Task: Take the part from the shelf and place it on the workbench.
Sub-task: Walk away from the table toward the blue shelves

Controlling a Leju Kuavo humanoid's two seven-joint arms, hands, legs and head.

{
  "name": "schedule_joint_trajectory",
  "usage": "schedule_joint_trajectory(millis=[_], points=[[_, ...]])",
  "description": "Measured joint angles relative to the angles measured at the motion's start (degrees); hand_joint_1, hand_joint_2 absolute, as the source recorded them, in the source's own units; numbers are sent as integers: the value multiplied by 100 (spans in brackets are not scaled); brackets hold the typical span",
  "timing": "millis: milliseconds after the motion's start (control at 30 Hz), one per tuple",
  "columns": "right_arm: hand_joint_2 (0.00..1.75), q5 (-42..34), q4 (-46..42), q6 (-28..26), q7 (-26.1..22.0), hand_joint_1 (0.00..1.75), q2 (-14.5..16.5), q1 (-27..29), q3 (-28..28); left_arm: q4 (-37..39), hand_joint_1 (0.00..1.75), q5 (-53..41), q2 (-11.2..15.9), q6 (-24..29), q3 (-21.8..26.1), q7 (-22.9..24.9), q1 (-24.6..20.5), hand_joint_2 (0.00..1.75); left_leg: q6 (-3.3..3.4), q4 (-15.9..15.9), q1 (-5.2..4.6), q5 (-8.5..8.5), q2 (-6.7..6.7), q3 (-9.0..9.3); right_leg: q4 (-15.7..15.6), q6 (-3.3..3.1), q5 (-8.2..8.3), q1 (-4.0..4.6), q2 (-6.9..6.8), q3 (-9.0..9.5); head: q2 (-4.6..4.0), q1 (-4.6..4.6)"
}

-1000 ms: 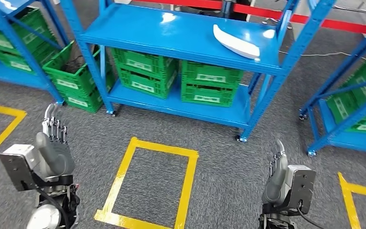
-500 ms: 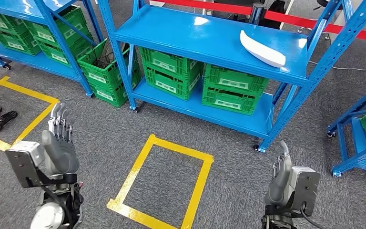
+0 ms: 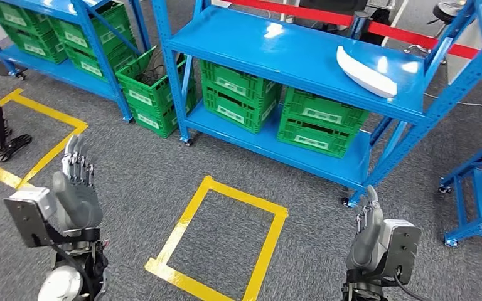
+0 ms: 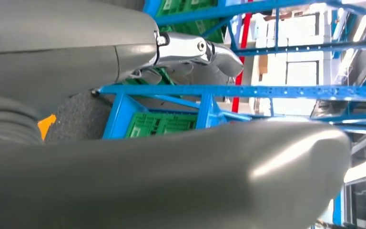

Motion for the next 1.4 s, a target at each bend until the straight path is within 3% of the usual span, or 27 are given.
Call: schedule_joint_trajectory(millis=[67, 100, 167, 200, 267, 333, 400, 467, 567, 600, 633, 700, 733, 767, 900, 967, 1067, 1100, 1133, 1233, 1267, 1333, 1400], points=[[0, -1, 2, -1, 0, 0, 0, 12, 0, 7, 0, 1, 0, -8, 0, -1, 5, 0, 8, 2, -12, -29, -17, 16, 459, 15, -80, -13, 0, -327, 0, 34], [0, -1, 3, -2, 0, 0, 0, 15, 0, 11, 0, 2, 0, -11, 0, 2, 6, 0, 7, 3, -16, -52, -29, 38, 410, 5, 32, -14, 0, -365, 0, 51], [0, -1, 6, -11, 0, 0, 0, 15, 0, 16, 0, 2, 0, -16, 0, 8, 6, 0, -3, 1, -24, -111, -49, 113, -220, -50, 495, -6, 1, -179, 0, 84], [0, -1, 8, -17, 1, 0, 0, 14, 0, 18, 0, 2, 0, -20, 0, 14, 6, 0, -12, -1, -27, -140, -57, 155, -553, -87, 639, 7, -1, -57, 0, 96], [0, -1, 12, -25, 1, 0, 0, 11, 2, 21, 0, 2, 1, -30, 1, 34, 7, 0, -61, -6, -27, -189, -70, 191, -965, -178, 596, 52, -7, 116, 0, 117], [0, 1, 14, -27, 1, 0, 0, 24, 4, 27, 0, 1, 2, -41, -1, 54, 8, 0, -132, 42, -27, -190, -69, 230, -1084, -281, 490, 83, 5, 235, 0, 119], [0, 4, 9, -28, -1, 0, 1, 23, 4, 32, 0, 0, 2, -51, -3, 57, 4, 0, -175, 244, -24, -226, -51, 211, -1186, -360, 567, 67, 11, 435, 0, 100], [0, 5, 4, -29, -2, 0, 3, -2, 4, 32, 0, 0, 10, -60, -3, 56, -2, 0, -195, 748, -17, -418, -37, -70, -1224, -404, 544, 50, -2, 594, 0, 52], [0, 1, 5, -26, 1, 0, 5, 2, 4, 33, 0, -1, 19, -82, -2, 50, 16, 0, -229, 1553, -5, -745, -28, -725, -1213, -419, 457, 50, 3, 670, 0, -28], [0, -1, 6, -24, 1, 0, 7, 5, 4, 34, 0, -1, 19, -95, -2, 45, 21, 0, -237, 1557, 4, -711, -22, -837, -1207, -406, 416, 47, 9, 703, 0, -49], [0, -3, 7, -21, 1, 0, 9, 4, 4, 34, 0, -3, 20, -106, -2, 40, 21, 0, -245, 1375, 17, -554, -13, -852, -1196, -387, 367, 40, 14, 749, 0, -70], [0, -5, 9, -12, 0, 0, 17, -7, 4, 36, 0, -7, 20, -125, -3, 28, 17, 0, -265, 711, 43, -39, 15, -704, -1153, -324, 244, 29, 21, 843, 0, -108], [0, -9, 14, -7, -1, 0, 21, -17, 4, 39, 0, -8, 19, -129, -5, 24, 13, 0, -262, 446, 46, 70, 27, -632, -1121, -284, 184, 30, 28, 871, 0, -123], [0, -13, 19, -3, -1, 0, 24, -29, 5, 43, 0, -5, 19, -132, -7, 20, 12, 0, -248, 292, 42, 151, 35, -570, -1091, -240, 131, 34, 32, 879, 0, -132], [0, -33, 22, -6, -26, 0, 29, -61, 5, 31, 0, 16, -4, -163, -8, -21, -10, 0, -108, 242, 46, 156, 17, -440, -913, -104, 67, 30, 35, 834, 0, -99], [0, -48, 22, -18, -48, 0, 30, -78, 1, 7, 0, -8, -29, -193, -13, -30, -40, 0, -66, 200, 56, 130, 5, -356, -405, -55, 50, 11, 33, 494, 0, -56], [0, -70, 22, -25, -64, 0, 31, -71, -10, -3, 0, -32, -53, -211, -33, -23, -67, 0, -30, 173, 35, 31, -14, -250, 512, -25, -264, 2, 33, -223, 0, 15], [0, -75, 22, -25, -66, 0, 31, -66, -12, -3, 0, -37, -58, -212, -42, -19, -68, 0, -25, 172, 22, -15, -23, -196, 561, -34, -320, 4, 33, -352, 0, 37], [0, -78, 22, -25, -69, 0, 31, -62, -15, -3, 0, -40, -61, -212, -48, -13, -69, 0, -21, 172, 7, -65, -33, -131, 443, -55, -262, 7, 34, -394, 0, 59], [0, -81, 23, -25, -78, 0, 30, -57, -22, -3, 0, -49, -69, -210, -58, 9, -77, 0, -24, 159, -37, -211, -58, 61, -524, -210, 453, 70, 39, -177, 0, 109], [0, -83, 22, -25, -80, 0, 29, -55, -22, -3, 0, -49, -70, -209, -59, 17, -80, 0, -41, 147, -39, -251, -67, 101, -752, -272, 560, 106, 42, -117, 0, 115], [0, -85, 14, -25, -82, 0, 28, -50, -25, -2, 0, -48, -74, -208, -62, 35, -84, 0, -101, 133, -34, -287, -78, 184, -914, -352, 555, 155, 56, -38, 0, 125], [0, -84, 4, -25, -83, 0, 28, -47, -27, -2, 0, -47, -78, -204, -67, 46, -90, 0, -159, 168, -32, -303, -64, 249, -1040, -398, 604, 149, 64, 136, 0, 135]])
